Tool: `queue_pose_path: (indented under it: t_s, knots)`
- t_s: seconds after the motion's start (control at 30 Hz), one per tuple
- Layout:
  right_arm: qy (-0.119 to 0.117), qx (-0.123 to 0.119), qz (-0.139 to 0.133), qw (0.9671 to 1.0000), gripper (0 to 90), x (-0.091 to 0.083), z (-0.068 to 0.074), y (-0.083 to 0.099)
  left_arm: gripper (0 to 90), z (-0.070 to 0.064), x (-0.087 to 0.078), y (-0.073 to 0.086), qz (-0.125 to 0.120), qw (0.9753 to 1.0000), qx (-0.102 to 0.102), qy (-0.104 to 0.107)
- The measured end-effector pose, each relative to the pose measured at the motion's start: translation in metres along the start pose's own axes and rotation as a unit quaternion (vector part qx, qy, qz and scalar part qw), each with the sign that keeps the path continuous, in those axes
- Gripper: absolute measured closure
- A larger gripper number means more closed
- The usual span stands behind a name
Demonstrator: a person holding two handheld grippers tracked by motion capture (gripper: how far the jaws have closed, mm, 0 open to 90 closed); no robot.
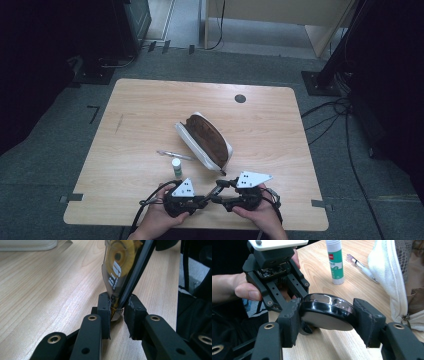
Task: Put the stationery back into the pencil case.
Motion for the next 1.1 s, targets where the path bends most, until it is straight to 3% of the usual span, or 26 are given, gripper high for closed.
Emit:
queue_pose_path:
  t_s: [0.1,0.2,0.33,0.43,0.53,0.83,0.93,1.1]
  knots:
    - [0.001,0.01,-0.004,0.9999,41.0,-0.001,-0.001,0.0,77.2,-0.001,-0.002,-0.002,-0.011,0.9999,0.004,-0.011]
    - [0.021,0.002,-0.006,0.9998,43.7,-0.002,-0.003,0.001,79.3,0.0,-0.005,-0.003,-0.02,0.9998,0.002,-0.01]
    - [0.02,0.007,-0.002,0.9998,44.8,-0.001,-0.004,0.003,79.8,0.0,-0.005,-0.002,-0.021,0.9998,-0.002,-0.001]
    - [0.011,0.014,-0.01,0.9998,48.5,-0.002,-0.004,0.001,80.2,-0.001,-0.005,-0.002,-0.021,0.9997,-0.003,0.008]
    - [-0.006,0.018,-0.023,0.9995,55.1,-0.005,-0.001,-0.002,80.3,-0.001,-0.005,-0.002,-0.019,0.9998,-0.003,0.008]
    - [-0.034,0.03,-0.031,0.9985,68.1,-0.009,0.005,-0.005,78.5,0.0,-0.002,0.0,-0.006,1.0,-0.002,0.003]
    - [-0.034,0.019,-0.03,0.9988,73.4,-0.009,0.009,-0.006,76.9,0.0,-0.001,0.0,-0.003,1.0,-0.001,-0.002]
    - [-0.021,-0.007,-0.029,0.9993,74.3,-0.008,0.015,-0.008,76.4,0.001,-0.001,-0.001,-0.008,1.0,-0.002,-0.006]
Point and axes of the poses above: each handheld gripper's, and its own axes: x roughly forward along the jaws, y roughly out of its underside, z roughly to its left, the point moved 8 cm from there along x, roughly forward along the jaws, and after that the axes turned 8 degrees about x, right-handed, at the moved point
